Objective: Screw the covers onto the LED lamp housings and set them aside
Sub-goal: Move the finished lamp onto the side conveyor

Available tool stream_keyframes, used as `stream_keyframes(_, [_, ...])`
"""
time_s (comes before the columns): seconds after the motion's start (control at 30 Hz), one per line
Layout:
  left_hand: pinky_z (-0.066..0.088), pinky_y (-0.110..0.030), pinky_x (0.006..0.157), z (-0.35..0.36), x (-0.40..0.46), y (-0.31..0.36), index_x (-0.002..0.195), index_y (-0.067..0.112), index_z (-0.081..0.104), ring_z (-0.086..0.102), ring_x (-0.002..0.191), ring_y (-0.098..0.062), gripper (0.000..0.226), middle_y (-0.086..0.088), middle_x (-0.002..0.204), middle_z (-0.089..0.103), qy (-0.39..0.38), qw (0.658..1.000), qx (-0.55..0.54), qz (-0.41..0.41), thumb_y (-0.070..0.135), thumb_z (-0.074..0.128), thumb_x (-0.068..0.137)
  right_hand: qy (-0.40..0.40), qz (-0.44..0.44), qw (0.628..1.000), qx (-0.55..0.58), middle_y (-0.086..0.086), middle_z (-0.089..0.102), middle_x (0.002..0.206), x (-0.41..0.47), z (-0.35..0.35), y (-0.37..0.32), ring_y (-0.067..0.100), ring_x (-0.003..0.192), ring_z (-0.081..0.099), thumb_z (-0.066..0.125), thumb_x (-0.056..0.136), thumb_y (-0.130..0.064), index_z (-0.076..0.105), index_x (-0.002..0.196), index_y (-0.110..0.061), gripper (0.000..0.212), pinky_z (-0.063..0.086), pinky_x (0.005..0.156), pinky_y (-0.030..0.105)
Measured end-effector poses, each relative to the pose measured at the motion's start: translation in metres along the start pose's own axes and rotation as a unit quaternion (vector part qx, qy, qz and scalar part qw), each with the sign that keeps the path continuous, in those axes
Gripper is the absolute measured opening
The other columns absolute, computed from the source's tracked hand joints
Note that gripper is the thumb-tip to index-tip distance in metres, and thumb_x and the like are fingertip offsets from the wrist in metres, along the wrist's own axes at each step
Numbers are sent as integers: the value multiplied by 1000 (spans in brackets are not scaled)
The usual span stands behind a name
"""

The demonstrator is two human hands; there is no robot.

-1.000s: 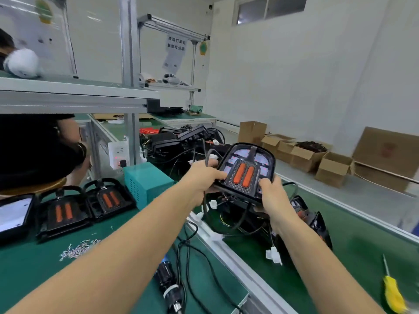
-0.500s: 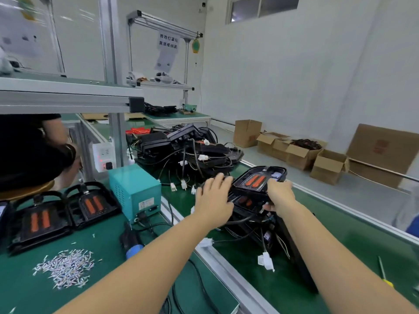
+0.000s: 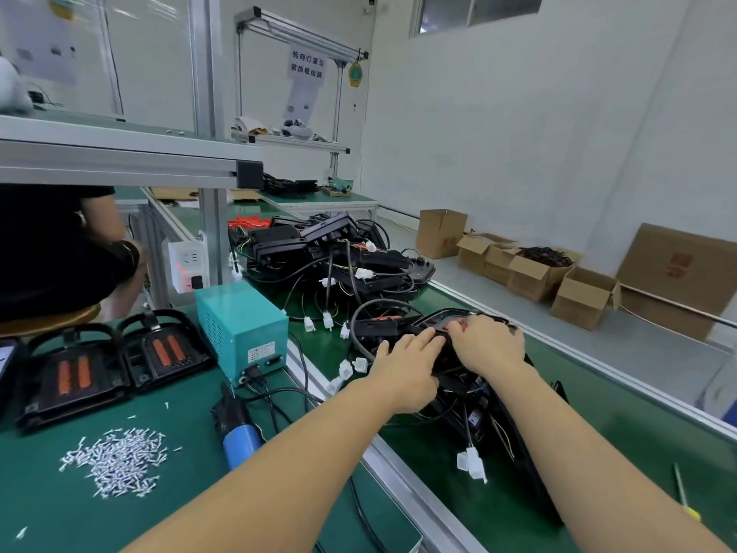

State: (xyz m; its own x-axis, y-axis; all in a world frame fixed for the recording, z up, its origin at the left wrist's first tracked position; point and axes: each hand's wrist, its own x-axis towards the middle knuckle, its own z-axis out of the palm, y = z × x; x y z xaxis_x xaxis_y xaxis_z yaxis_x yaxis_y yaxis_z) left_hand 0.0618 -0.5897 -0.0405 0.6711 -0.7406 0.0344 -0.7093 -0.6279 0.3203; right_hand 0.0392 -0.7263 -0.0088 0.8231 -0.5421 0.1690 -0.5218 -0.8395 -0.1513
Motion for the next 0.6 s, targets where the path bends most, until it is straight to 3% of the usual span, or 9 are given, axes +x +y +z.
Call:
stream_keyframes(0.13, [-3,-47,117,-3,-9,-8,153,19,4,-3,147,-17,57,5,160,-4,4,1000,1,-12,25,30,102,-22,3,999,-25,10,61,123,0,-4,-3,29,115,54,29,100,-38,61,111,-12,42,28,109,49])
stream_keyframes(0.23, [-4,-46,117,-6,-17,-19,152,17,4,-2,147,-16,54,4,161,-3,10,999,8,-29,23,26,104,-27,-7,997,-70,8,62,120,-1,-6,-10,29,114,54,28,102,-33,57,96,-18,33,20,112,56])
stream_keyframes(0.37, [-4,-46,117,-10,-29,-31,152,18,3,-3,147,-16,54,4,161,-3,16,999,7,-49,26,24,103,10,-27,997,-67,7,50,138,-10,-1,-27,27,132,42,21,103,-41,54,126,-14,48,6,113,63])
stream_keyframes(0.6, [-9,-49,115,-18,-78,-74,152,25,0,-8,147,-16,62,8,160,-7,36,990,-11,-133,48,25,100,-12,-139,990,0,1,29,155,-49,16,-77,22,144,22,17,104,-44,34,147,-24,50,1,113,64])
